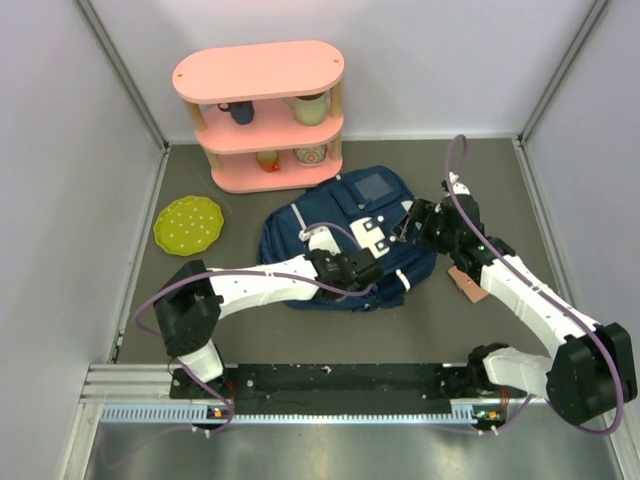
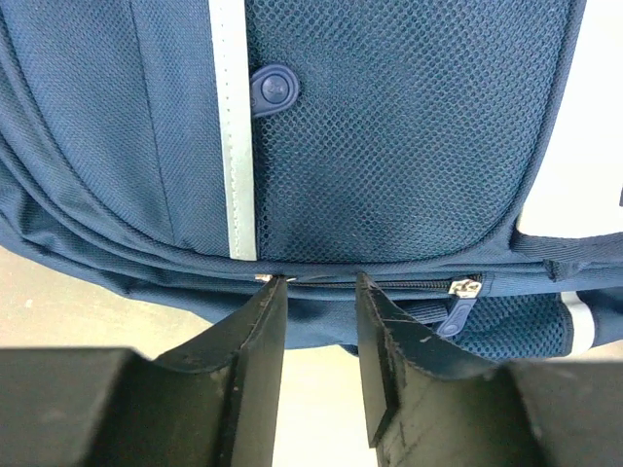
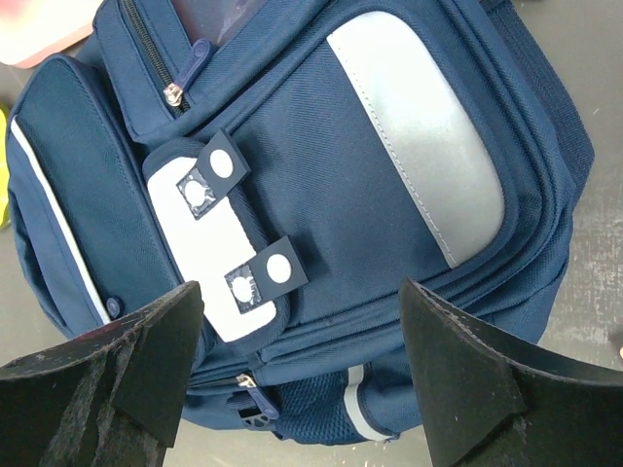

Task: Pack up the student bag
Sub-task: Adjust the student bag at the center of the board.

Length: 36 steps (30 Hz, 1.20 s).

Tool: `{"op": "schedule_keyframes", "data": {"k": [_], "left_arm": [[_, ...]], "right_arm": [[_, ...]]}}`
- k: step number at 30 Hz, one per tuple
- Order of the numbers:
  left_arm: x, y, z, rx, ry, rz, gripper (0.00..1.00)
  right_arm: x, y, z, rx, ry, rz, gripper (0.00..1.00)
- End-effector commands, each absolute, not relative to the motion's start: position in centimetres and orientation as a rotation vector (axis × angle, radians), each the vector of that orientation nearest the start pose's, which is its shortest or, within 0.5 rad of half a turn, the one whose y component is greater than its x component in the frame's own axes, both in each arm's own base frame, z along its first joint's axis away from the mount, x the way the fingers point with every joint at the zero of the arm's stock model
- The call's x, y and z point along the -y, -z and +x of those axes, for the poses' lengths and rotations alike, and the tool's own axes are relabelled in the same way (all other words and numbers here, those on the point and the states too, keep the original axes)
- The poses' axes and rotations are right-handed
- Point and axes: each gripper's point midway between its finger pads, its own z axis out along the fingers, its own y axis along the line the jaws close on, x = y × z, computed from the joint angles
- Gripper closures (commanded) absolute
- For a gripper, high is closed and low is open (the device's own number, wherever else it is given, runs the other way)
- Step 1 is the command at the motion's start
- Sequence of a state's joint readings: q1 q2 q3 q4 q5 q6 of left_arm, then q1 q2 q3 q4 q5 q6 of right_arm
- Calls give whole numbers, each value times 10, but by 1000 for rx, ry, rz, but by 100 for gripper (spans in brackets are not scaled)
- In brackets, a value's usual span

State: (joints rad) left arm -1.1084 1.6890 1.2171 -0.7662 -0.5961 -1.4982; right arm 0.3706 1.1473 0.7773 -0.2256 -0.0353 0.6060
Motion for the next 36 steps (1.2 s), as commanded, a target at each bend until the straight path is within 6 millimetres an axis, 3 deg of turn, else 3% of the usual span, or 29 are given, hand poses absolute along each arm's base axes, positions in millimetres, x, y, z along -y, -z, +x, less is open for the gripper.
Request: {"op": "schedule_keyframes", "data": {"k": [1, 3, 6, 10, 11, 13, 14, 15, 16, 19, 21, 23, 24, 28, 31, 32, 36], "left_arm": [[302, -79, 229, -2369, 189, -662, 66], [300, -81, 228, -2372, 190, -644, 84], [291, -85, 225, -2365, 186, -629, 100], [285, -101, 224, -2341, 224, -576, 100], [284, -114, 224, -2322, 266, -555, 100], [279, -122, 221, -2297, 291, -517, 100], [282, -143, 223, -2255, 377, -482, 100], [277, -144, 221, -2244, 387, -448, 94], [275, -163, 220, -2203, 455, -441, 76], [257, -181, 219, -2134, 497, -415, 37], [245, -184, 220, -2104, 469, -390, 27], [232, -183, 223, -2110, 415, -372, 23], [226, -181, 223, -2123, 383, -364, 18], [207, -170, 233, -2187, 304, -363, 9], [193, -165, 240, -2214, 338, -421, 1], [184, -157, 241, -2218, 330, -442, 1], [171, -156, 237, -2196, 392, -483, 1]], "right_arm": [[-159, -163, 315, -2180, -616, 226, 20], [-159, -162, 315, -2183, -618, 230, 20], [-159, -161, 315, -2187, -616, 226, 20], [-160, -162, 313, -2185, -621, 223, 20], [-161, -164, 312, -2181, -632, 215, 20], [-174, -177, 307, -2150, -725, 113, 20], [-177, -182, 304, -2136, -751, 82, 20], [-183, -189, 298, -2121, -795, 50, 19], [-186, -200, 293, -2070, -836, 7, 20], [-194, -214, 275, -2001, -913, -110, 20], [-206, -227, 253, -1935, -975, -255, 24], [-216, -225, 236, -1928, -998, -368, 25], [-231, -221, 220, -1933, -1038, -447, 25], [-256, -196, 200, -1984, -1067, -549, 25], [-273, -184, 192, -2005, -1092, -595, 25], [-276, -180, 192, -2015, -1093, -593, 25], [-295, -173, 193, -2009, -1114, -624, 27]]}}
